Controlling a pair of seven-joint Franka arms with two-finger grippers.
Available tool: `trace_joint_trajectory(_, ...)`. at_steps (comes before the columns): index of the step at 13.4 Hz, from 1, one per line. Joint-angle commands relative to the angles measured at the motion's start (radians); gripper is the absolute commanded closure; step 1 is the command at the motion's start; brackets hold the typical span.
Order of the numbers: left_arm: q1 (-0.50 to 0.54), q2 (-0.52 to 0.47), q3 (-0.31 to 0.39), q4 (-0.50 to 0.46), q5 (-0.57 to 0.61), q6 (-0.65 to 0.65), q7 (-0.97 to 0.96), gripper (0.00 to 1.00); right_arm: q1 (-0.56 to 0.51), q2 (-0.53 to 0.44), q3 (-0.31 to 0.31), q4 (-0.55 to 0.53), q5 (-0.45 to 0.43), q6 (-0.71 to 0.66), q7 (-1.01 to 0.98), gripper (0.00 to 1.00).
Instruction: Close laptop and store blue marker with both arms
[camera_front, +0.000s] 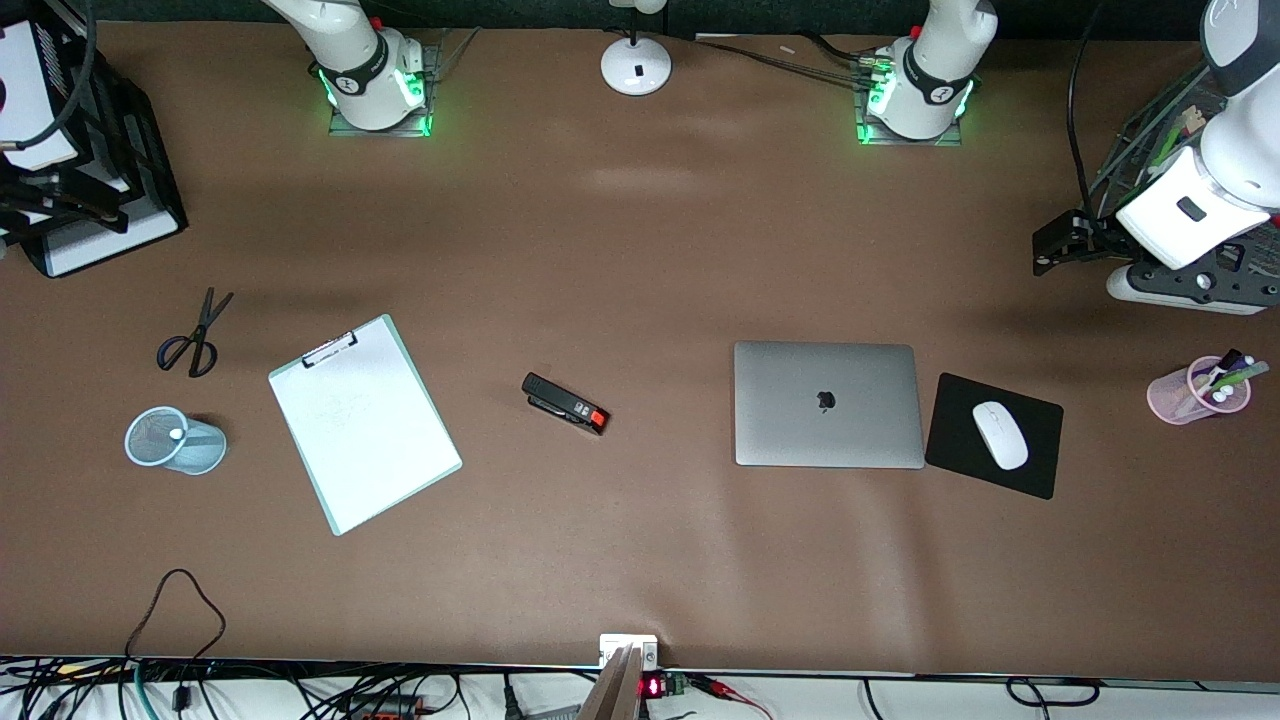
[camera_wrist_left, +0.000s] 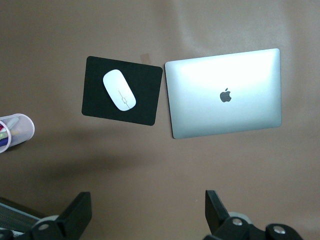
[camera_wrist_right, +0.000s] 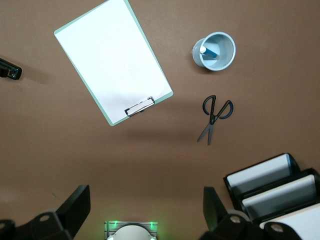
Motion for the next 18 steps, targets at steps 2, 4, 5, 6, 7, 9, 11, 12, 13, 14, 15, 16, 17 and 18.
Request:
trace_joint_trajectory(2, 0.002, -0.004, 0.007, 0.005, -0.004, -0.01, 0.024, 0.0, 0.0, -0.048, 0.005, -0.065, 0.011, 0.023, 0.038, 0.0)
trace_joint_trajectory(4, 0.002, -0.004, 0.01, 0.005, -0.004, -0.01, 0.024, 0.0, -0.002, -0.088, 0.003, -0.126, 0.013, 0.064, 0.04, 0.0)
trace_joint_trajectory(5, 0.002, -0.004, 0.012, 0.005, -0.004, -0.01, 0.02, 0.0, -0.004, -0.114, 0.003, -0.163, 0.013, 0.084, 0.04, 0.0)
trace_joint_trajectory(6, 0.002, -0.004, 0.013, 0.005, -0.003, -0.01, 0.02, 0.0, -0.004, -0.135, 0.003, -0.188, 0.013, 0.092, 0.04, 0.0)
trace_joint_trajectory(7, 0.004, -0.004, 0.013, 0.006, -0.003, -0.009, 0.017, 0.0, -0.004, -0.143, 0.003, -0.197, 0.013, 0.092, 0.04, 0.0)
trace_joint_trajectory(9, 0.011, -0.004, 0.015, 0.006, 0.004, -0.007, 0.013, 0.0, -0.004, -0.159, 0.002, -0.211, 0.013, 0.089, 0.04, 0.0)
trace_joint_trajectory(11, 0.011, -0.005, 0.012, 0.011, 0.04, -0.006, 0.013, 0.0, -0.004, -0.165, 0.002, -0.213, 0.014, 0.091, 0.045, 0.0)
trace_joint_trajectory(12, 0.011, -0.005, 0.009, 0.023, 0.043, -0.007, 0.011, 0.0, -0.005, -0.169, 0.0, -0.214, 0.014, 0.091, 0.061, 0.0)
trace_joint_trajectory(13, 0.011, -0.004, 0.012, 0.026, 0.043, -0.007, 0.011, 0.0, -0.005, -0.172, 0.0, -0.213, 0.014, 0.091, 0.069, 0.0)
trace_joint_trajectory(14, 0.011, -0.004, 0.012, 0.026, 0.043, -0.007, 0.01, 0.0, -0.005, -0.172, -0.001, -0.214, 0.025, 0.089, 0.069, 0.0)
trace_joint_trajectory(15, 0.011, -0.004, 0.012, 0.026, 0.043, -0.007, 0.01, 0.0, -0.008, -0.172, -0.004, -0.214, 0.028, 0.089, 0.069, 0.0)
trace_joint_trajectory(16, 0.011, -0.004, 0.012, 0.026, 0.042, -0.007, 0.01, 0.0, -0.008, -0.172, -0.007, -0.213, 0.03, 0.089, 0.069, 0.0)
trace_joint_trajectory(17, 0.011, -0.004, 0.012, 0.026, 0.042, -0.007, 0.01, 0.0, -0.008, -0.172, -0.007, -0.213, 0.031, 0.086, 0.069, 0.0)
trace_joint_trajectory(18, 0.011, -0.004, 0.012, 0.026, 0.042, -0.007, 0.01, 0.0, -0.008, -0.172, -0.007, -0.213, 0.031, 0.084, 0.068, 0.0)
